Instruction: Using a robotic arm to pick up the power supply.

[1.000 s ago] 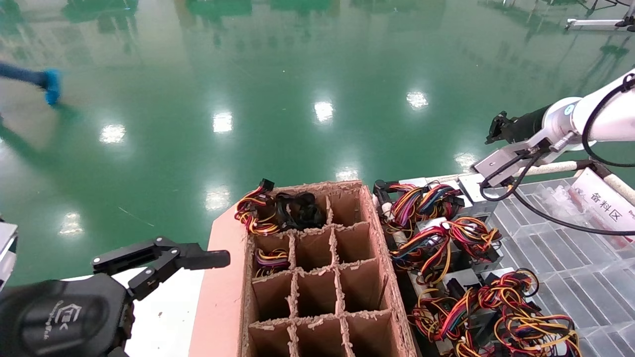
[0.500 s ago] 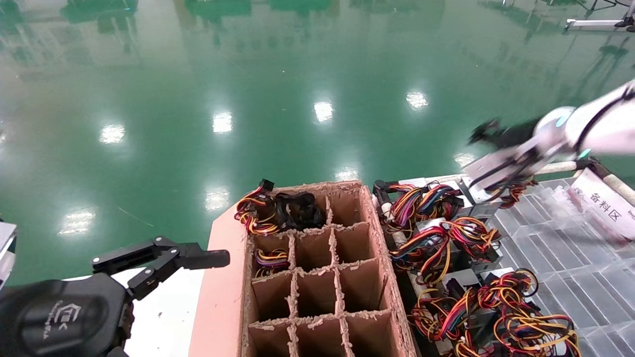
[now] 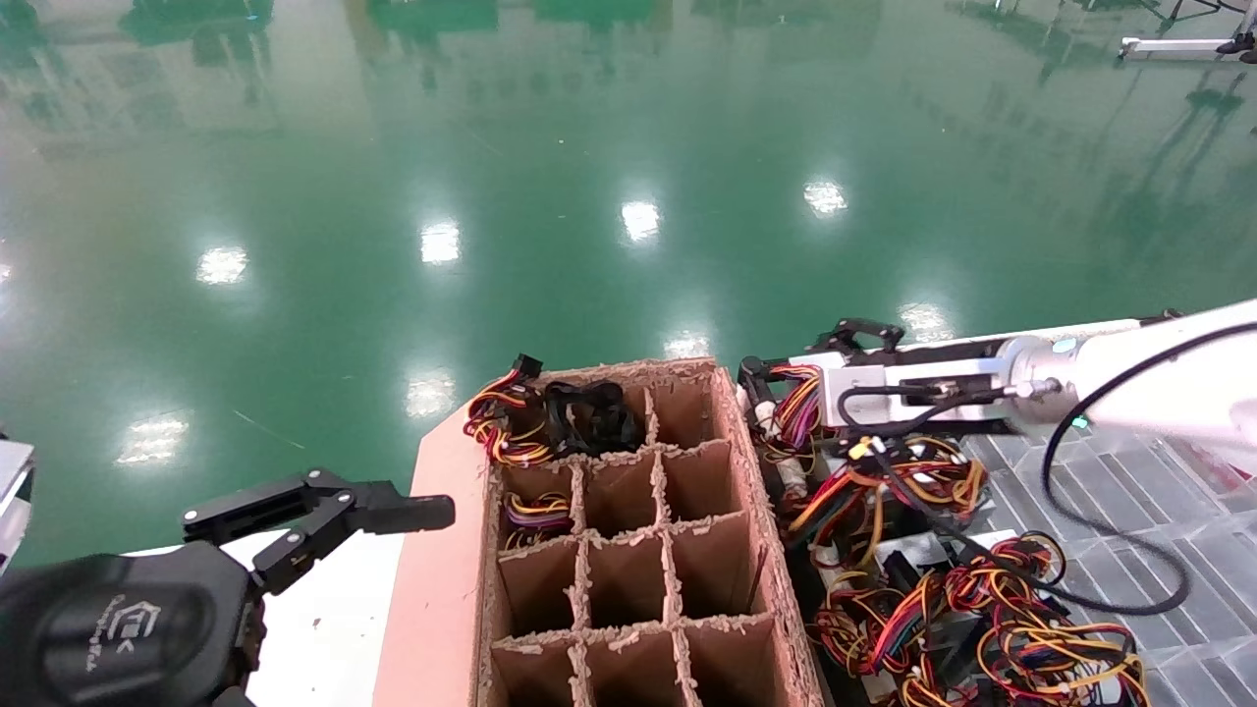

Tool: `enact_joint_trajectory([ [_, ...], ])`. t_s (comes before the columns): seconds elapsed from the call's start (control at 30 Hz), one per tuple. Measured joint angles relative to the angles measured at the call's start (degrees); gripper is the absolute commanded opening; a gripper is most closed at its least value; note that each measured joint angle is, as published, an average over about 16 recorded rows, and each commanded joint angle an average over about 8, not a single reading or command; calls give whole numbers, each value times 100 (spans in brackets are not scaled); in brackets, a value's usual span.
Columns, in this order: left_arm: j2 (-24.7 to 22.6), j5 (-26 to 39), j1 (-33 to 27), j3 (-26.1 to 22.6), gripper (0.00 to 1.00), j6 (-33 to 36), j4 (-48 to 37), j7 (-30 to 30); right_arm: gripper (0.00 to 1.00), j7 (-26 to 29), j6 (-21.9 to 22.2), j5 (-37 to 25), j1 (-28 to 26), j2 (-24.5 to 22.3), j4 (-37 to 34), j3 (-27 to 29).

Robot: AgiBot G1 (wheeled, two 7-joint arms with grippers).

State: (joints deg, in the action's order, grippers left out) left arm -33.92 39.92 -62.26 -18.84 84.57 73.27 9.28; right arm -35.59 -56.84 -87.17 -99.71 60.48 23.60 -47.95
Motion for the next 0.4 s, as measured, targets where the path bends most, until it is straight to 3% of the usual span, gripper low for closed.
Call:
enact_joint_trajectory([
  [0.17, 0, -1, 0, -1, 100, 0, 0, 0, 100, 573, -357, 561, 472, -315, 618, 395],
  [0.4, 0, -1, 0, -1, 100, 0, 0, -1, 100, 977, -608, 955, 804, -537, 1054, 673],
])
